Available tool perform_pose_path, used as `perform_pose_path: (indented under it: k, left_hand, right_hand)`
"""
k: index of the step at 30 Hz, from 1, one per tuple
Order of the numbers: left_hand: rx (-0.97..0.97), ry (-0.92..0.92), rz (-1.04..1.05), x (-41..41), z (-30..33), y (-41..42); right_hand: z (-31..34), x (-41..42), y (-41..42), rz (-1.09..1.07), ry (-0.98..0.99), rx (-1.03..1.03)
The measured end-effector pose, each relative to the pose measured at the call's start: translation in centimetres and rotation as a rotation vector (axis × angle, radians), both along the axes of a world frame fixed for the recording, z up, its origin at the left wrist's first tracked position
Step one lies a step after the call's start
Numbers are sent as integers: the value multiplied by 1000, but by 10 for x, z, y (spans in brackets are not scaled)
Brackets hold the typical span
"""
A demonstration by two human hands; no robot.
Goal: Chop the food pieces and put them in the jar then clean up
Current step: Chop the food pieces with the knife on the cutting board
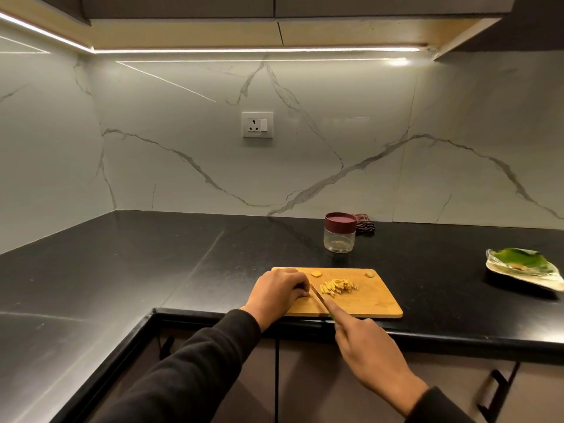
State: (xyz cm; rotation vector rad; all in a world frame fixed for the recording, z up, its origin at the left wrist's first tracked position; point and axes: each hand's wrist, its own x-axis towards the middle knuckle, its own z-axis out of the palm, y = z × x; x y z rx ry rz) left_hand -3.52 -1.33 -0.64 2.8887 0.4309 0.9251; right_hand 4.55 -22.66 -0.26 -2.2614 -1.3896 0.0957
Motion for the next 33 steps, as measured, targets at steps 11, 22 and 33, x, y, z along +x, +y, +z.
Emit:
perform_pose_path:
  k: [11, 22, 33]
  left_hand:
    - [-27, 4, 25, 0, -1, 0]
    - [-50, 32, 37, -1, 2, -2]
    - [-39, 20, 47, -1, 1, -3]
  right_hand:
    - [8, 12, 17, 86, 34, -17]
    - [10, 10, 27, 86, -78, -46]
    - [7, 4, -3, 20, -184, -73]
